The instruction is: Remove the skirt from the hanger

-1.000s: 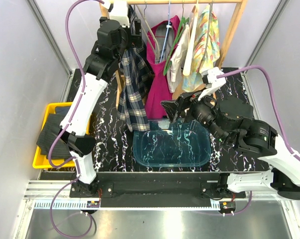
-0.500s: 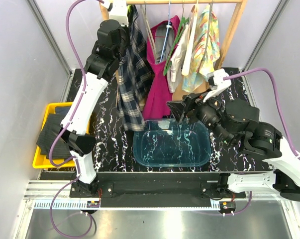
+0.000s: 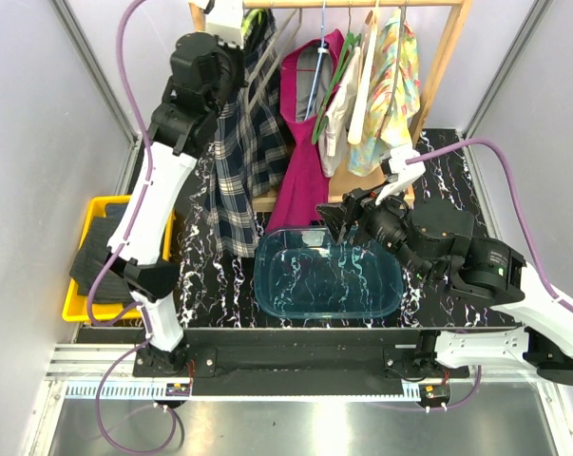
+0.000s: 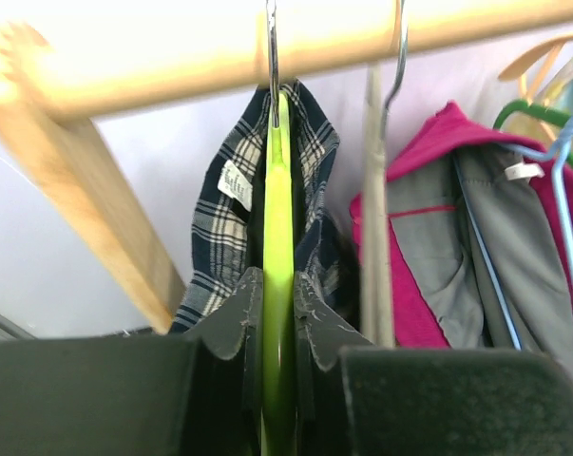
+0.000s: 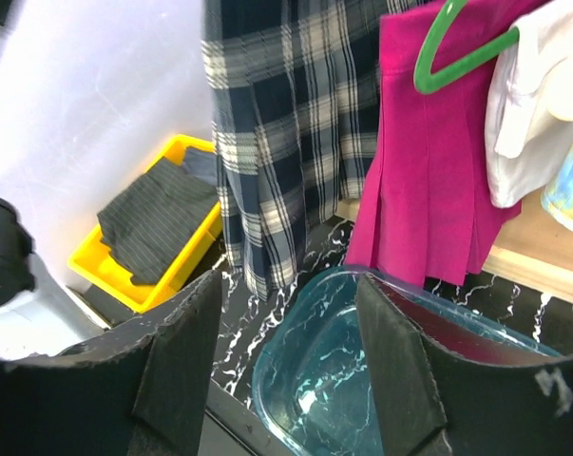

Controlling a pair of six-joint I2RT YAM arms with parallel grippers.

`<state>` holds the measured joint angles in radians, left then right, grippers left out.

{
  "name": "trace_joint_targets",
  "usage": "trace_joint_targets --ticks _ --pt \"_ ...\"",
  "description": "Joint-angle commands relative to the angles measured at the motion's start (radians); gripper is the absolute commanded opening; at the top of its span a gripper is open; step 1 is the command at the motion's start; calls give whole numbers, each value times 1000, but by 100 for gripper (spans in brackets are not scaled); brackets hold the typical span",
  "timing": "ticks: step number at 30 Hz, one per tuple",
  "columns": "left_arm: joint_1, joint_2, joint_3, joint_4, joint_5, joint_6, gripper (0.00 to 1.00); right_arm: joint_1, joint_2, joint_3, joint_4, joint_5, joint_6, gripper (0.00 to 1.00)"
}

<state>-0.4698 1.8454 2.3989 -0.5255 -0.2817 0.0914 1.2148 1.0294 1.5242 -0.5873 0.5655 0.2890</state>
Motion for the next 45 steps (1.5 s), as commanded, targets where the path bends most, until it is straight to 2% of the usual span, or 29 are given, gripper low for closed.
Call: trace_joint_targets --ticks 1,7,11,13,15,18,22,25,29,33,34,37,41,45 --pt "-4 -175 42 306 -13 97 0 -3 -15 -12 49 2 15 65" --pt "-4 -247 34 325 -36 145 0 -1 -23 -21 47 -1 21 64" --pt "-4 -401 -94 260 -30 119 0 -3 -26 -21 49 8 16 64" --pt "-4 -475 -225 210 -19 102 0 -3 -25 -19 50 11 7 65" --pt "-4 -584 -336 167 -8 85 0 -3 -19 -10 55 11 -4 71" --pt "-6 -710 -427 53 4 71 0 -1 -9 -4 67 1 -20 84" --pt "-6 -831 -403 -169 22 62 0 -1 4 -4 96 -48 -57 97" --pt "-4 -868 -322 -322 105 51 0 -3 17 -10 129 -96 -91 100" --pt "-4 -962 -342 -398 449 4 0 -3 2 -45 243 -179 -152 100" --pt "-4 -1022 -371 -406 679 -39 0 -3 -106 -154 418 -280 -353 100" --pt "-4 -1032 -374 -406 709 -44 0 -3 -179 -232 513 -332 -387 100" --pt "-4 -1045 -386 -401 750 -27 0 -1 -329 -366 654 -398 -422 100" --pt "-4 -1035 -366 -386 788 -5 0 -1 -419 -381 537 -397 -425 100" --pt "-4 -980 -282 -378 831 -16 0 -3 -456 -389 506 -414 -409 100"
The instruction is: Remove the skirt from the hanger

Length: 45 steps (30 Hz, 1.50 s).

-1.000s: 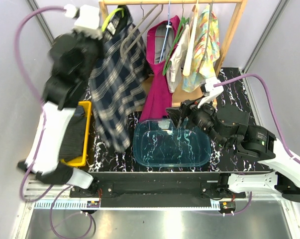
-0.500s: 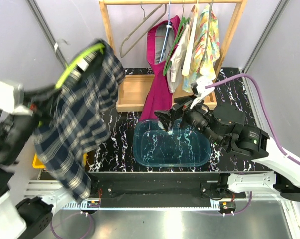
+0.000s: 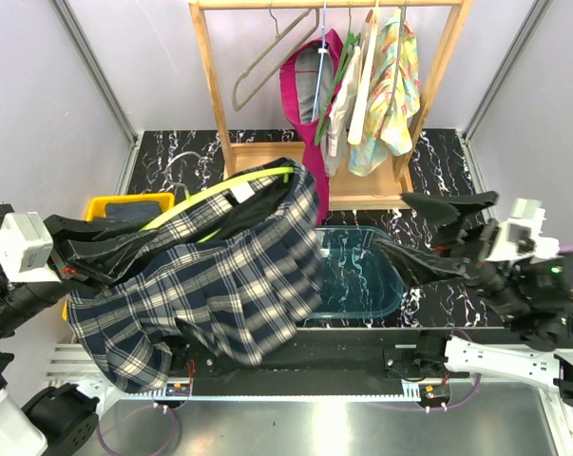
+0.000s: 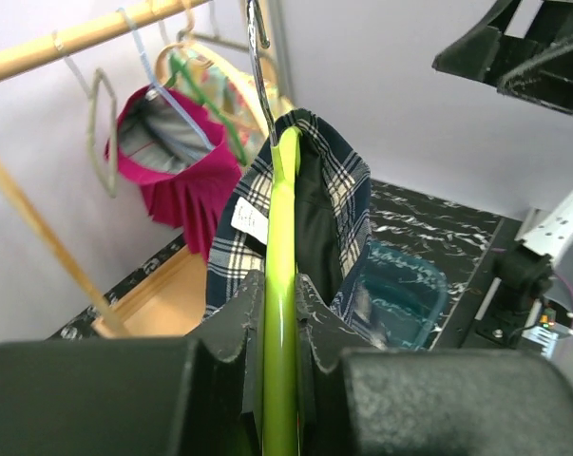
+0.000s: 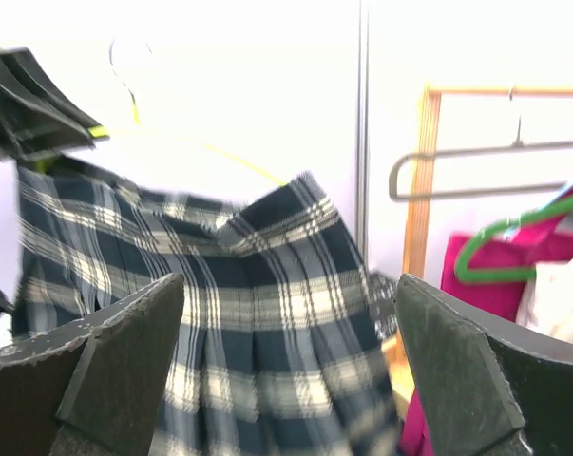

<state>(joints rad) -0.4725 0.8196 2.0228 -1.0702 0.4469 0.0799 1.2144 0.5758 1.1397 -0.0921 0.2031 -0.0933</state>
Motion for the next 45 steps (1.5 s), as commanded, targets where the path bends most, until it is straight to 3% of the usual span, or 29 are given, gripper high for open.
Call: trace_joint_targets --ticks 1,7,19,27,32,34,36,37,38,41,45 --pt "-2 55 105 167 120 -11 0 -3 -1 -5 8 -47 -32 100" --pt "11 108 209 165 292 -49 0 -1 33 11 -11 -14 -112 100" --pt "17 116 231 170 285 -55 0 -1 42 11 -57 -44 -105 100" --pt "28 161 326 177 322 -75 0 -4 124 -52 -63 -60 -111 100" --pt "37 142 294 181 363 -77 0 -3 148 -31 -54 -103 -105 99" --pt "38 133 275 188 339 -77 0 -4 159 -17 -61 -143 -92 81" --pt "38 122 248 202 316 -77 0 -3 165 -8 -73 -183 -74 52" --pt "38 119 238 205 288 -75 0 -3 165 -5 -83 -191 -69 14" --pt "38 110 217 214 277 -68 0 -3 164 -3 -87 -191 -51 0" --pt "38 79 168 252 210 -36 0 -4 127 -9 -93 -150 -31 0" --pt "35 35 53 338 89 3 0 -4 14 -35 -81 49 -29 0"
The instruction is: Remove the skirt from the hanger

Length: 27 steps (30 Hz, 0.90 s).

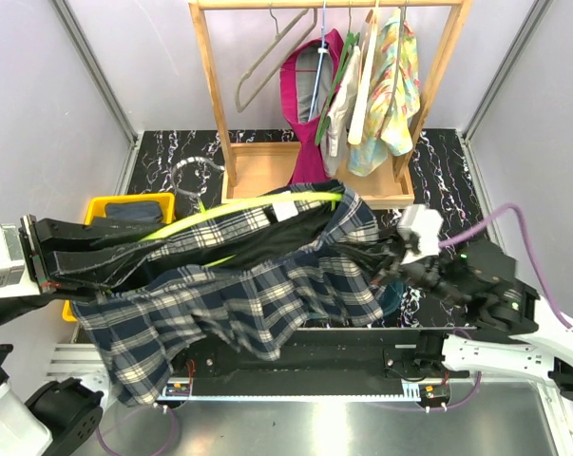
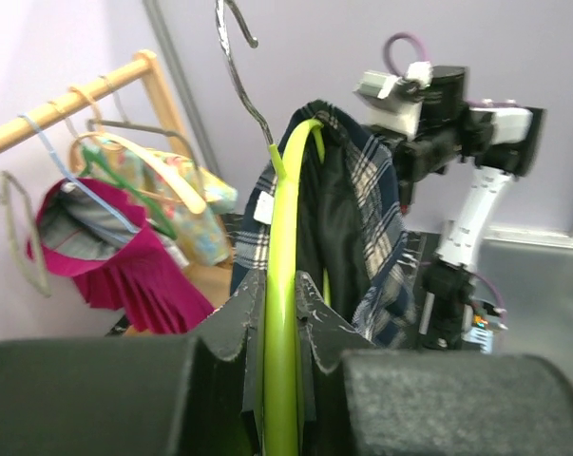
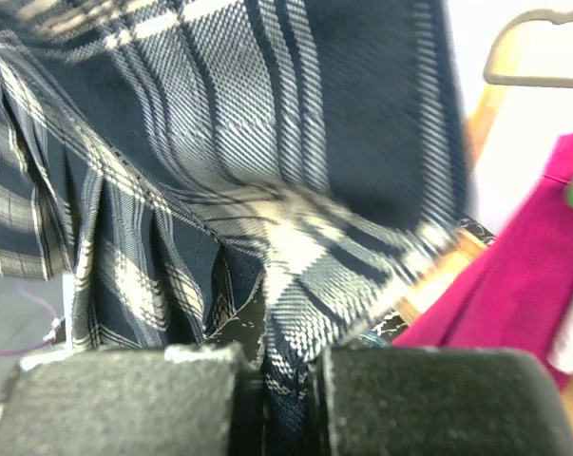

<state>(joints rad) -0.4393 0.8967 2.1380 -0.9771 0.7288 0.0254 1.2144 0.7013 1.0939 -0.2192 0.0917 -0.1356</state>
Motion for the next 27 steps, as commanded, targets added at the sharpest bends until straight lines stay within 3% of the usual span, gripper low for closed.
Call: trace_joint_targets --ticks 1,9,19,21,24,27 --pt "1 -47 -75 276 -242 57 0 -3 -137 0 52 207 10 0" --pt "-36 -87 -158 357 -442 105 0 -3 -425 -183 248 569 -45 0" --pt "-41 -53 -153 443 -490 4 0 4 -418 -351 262 622 122 0" --pt "-39 -42 -119 445 -502 -15 0 4 -404 -341 280 675 123 0" --pt "-44 -48 -90 439 -604 55 0 5 -509 -327 316 700 51 0" --pt "-56 -87 -174 436 -603 56 0 23 -556 -304 314 697 24 0"
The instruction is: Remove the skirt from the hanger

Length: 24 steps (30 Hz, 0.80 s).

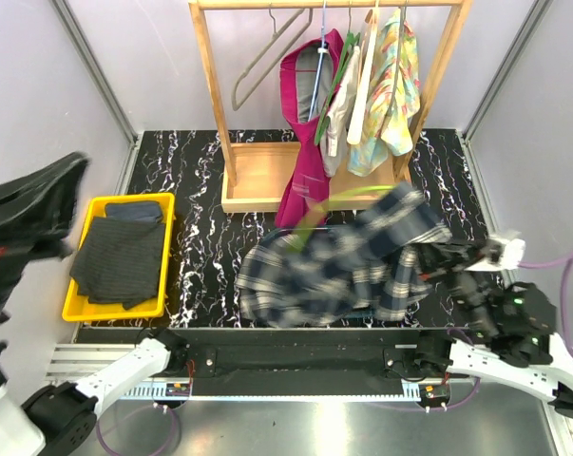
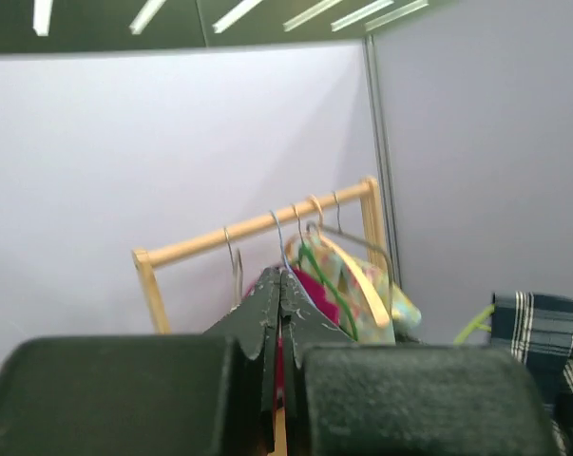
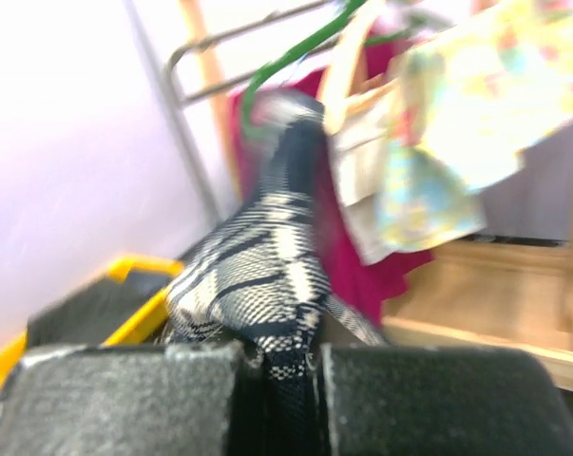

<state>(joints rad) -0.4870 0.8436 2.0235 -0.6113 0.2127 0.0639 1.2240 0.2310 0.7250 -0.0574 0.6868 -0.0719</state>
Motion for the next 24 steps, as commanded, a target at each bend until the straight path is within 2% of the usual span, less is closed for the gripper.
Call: trace_joint_targets --ticks 1,2,3,4,5,7,8,9,10,11,12,13,14,16,19,24 --pt "-5 -50 -95 73 -2 -16 0 25 -69 76 154 91 -37 0" --pt "23 -60 -148 84 55 -57 0 32 -5 99 153 73 -32 0" --pt "42 -69 -205 102 110 -170 0 41 40 112 153 28 -29 0" --pt "60 -86 -341 148 225 -220 0 42 86 129 153 -4 -25 0" --pt "82 -90 -403 168 276 -274 0 42 170 163 146 -83 -19 0" --pt "88 -89 -556 196 349 -280 0 40 279 201 128 -186 -6 0" --pt "88 -83 -589 197 362 -248 2 40 319 270 64 -298 4 0" --pt "88 -78 -620 194 381 -242 11 40 362 313 -3 -349 23 0" --pt "88 -65 -658 194 396 -242 14 40 451 402 -45 -406 49 0" --pt "87 -55 -670 196 421 -249 17 40 497 448 -123 -525 56 0" --pt "85 -34 -678 209 444 -268 27 40 543 494 -157 -580 66 0" --pt "84 -23 -686 226 445 -291 28 42 632 583 -189 -630 66 0" --pt "84 -12 -686 241 439 -330 29 40 672 626 -250 -726 66 0" --pt "84 5 -681 294 427 -346 34 42 756 726 -304 -812 66 0" --pt "85 -8 -674 328 386 -340 39 51 789 790 -326 -860 64 0" --pt "110 -66 -669 338 359 -294 39 58 762 812 -358 -854 66 0"
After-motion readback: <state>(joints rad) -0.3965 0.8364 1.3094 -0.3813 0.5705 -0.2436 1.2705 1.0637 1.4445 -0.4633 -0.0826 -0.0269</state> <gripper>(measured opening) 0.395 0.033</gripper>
